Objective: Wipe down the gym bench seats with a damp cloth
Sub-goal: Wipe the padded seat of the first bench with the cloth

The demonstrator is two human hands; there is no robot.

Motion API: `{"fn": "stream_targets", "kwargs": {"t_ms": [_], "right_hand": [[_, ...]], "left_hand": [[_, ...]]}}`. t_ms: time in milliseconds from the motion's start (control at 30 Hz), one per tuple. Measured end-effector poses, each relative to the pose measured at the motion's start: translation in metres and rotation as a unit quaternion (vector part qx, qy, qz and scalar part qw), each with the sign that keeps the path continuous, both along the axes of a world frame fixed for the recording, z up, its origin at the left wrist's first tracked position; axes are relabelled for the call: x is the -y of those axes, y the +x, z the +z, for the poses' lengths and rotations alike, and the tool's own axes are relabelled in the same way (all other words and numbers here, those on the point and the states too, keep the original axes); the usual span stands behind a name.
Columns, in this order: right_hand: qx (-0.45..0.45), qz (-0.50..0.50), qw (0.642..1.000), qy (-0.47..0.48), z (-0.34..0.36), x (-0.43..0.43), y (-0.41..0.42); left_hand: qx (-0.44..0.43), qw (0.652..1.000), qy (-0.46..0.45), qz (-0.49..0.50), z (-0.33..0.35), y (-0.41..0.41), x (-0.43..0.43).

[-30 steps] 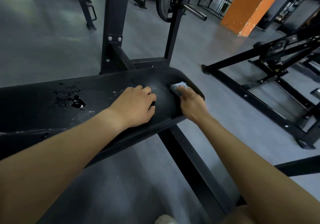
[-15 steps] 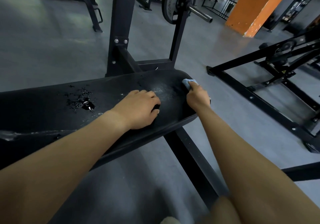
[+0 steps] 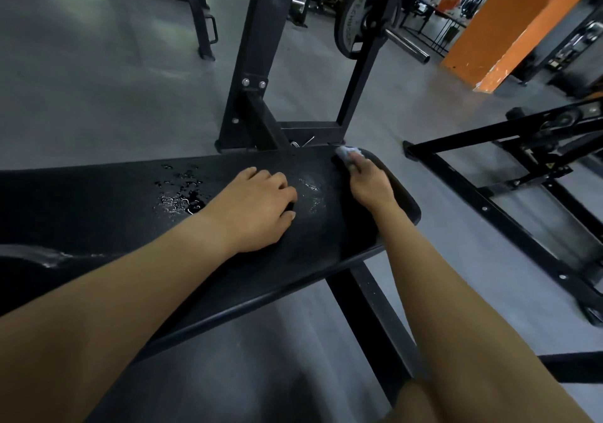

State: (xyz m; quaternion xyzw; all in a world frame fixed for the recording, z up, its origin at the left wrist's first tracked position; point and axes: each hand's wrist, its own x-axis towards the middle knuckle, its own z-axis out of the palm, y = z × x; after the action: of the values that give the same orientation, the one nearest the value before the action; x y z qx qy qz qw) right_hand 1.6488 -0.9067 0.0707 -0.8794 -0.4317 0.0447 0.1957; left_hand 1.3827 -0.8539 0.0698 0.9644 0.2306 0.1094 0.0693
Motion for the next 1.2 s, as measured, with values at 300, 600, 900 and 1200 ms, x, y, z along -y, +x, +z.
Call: {"fn": "stream_targets", "kwargs": {"t_ms": [300, 600, 900, 1200], "right_hand": [[0.012, -0.048, 0.999, 0.013, 0.0, -0.016, -0.005], [-0.067, 0.2, 0.977, 0.025, 0.007, -0.015, -0.069], [0.028, 0.077, 0.997, 0.009, -0.004, -0.018, -0.043], [0.0, 0.269, 0.963, -0.019, 0.005, 0.002, -0.112]], "left_hand": [[0.004, 1.0, -0.005, -0.005, -0.002, -0.001, -0.004], [0.004, 1.0, 0.013, 0.002, 0.001, 0.008, -0.007], [-0.052, 0.999, -0.011, -0.003, 0.004, -0.012, -0.002], [-0.023, 0.999, 0.027, 0.016, 0.008, -0.031, -0.007]]}}
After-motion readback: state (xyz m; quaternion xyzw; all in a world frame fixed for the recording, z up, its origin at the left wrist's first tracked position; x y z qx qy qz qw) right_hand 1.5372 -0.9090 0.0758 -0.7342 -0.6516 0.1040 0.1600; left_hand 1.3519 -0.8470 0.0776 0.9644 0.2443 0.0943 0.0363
